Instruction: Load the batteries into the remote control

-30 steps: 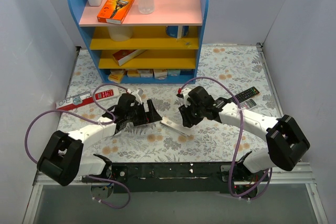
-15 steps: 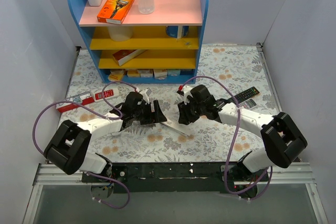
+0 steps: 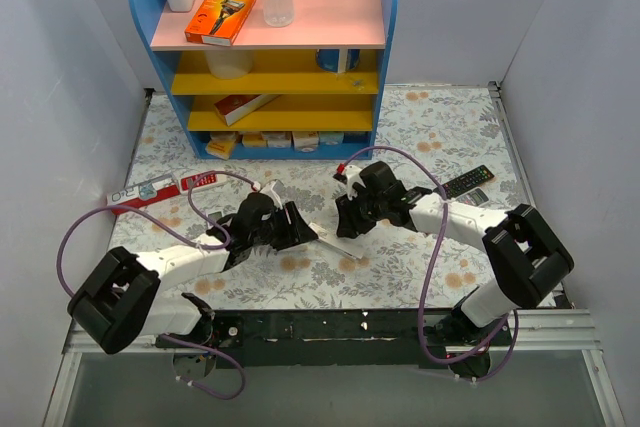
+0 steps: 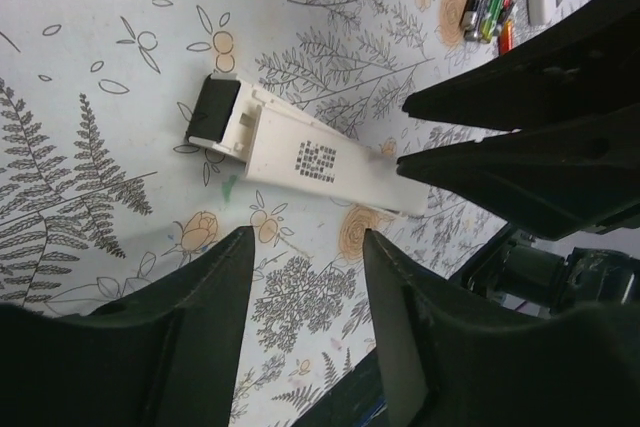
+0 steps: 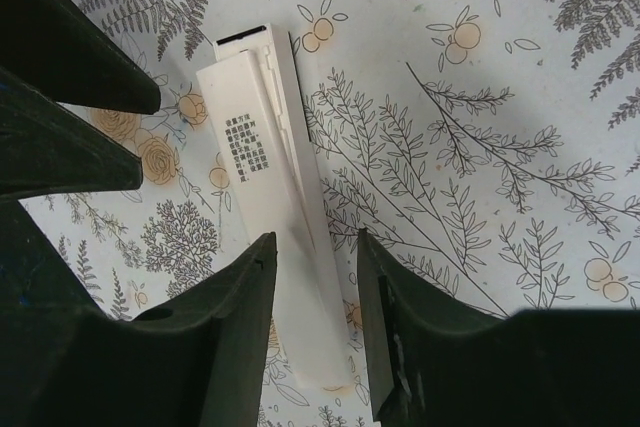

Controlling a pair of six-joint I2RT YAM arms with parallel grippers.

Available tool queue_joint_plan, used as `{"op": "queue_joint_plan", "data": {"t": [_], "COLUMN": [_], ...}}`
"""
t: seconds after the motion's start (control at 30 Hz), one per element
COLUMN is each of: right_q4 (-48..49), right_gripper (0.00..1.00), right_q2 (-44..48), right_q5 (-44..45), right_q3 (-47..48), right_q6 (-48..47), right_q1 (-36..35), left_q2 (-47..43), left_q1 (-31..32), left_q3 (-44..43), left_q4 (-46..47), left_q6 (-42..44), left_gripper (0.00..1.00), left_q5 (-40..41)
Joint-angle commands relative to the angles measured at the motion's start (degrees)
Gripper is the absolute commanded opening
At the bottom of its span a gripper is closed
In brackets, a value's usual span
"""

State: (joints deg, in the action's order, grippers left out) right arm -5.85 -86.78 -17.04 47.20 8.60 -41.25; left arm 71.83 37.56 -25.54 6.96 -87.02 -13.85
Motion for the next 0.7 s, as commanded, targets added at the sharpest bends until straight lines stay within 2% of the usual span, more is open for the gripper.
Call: {"op": "queue_joint_plan", "data": {"t": [0.0,0.33,0.67], "right_q4": [2.68,3.30,2.95], "right_gripper": [0.45,0.44,0.39], "right_q2": [-1.37,-2.69,-3.92], "right_q5": [-1.77,-3.09,-5.11], "right_q3": [2.20,2.28,2.19], "right_q6": [-0.69,-0.51,-1.04], "right_q1": [0.30,0.65,0.65], "left_q2": [0.32,4.72,7.27], "left_q1": [1.37,3.48,4.27], "left_q3": [0.84,1.37,1.99], "left_q4": [5.78,11.32,12.64], "left_q6": [-4.20,-7.81,-8.95], "left_gripper": [0.43,0.26,0.18], "left_q5": [3.82,5.41,6.81]}}
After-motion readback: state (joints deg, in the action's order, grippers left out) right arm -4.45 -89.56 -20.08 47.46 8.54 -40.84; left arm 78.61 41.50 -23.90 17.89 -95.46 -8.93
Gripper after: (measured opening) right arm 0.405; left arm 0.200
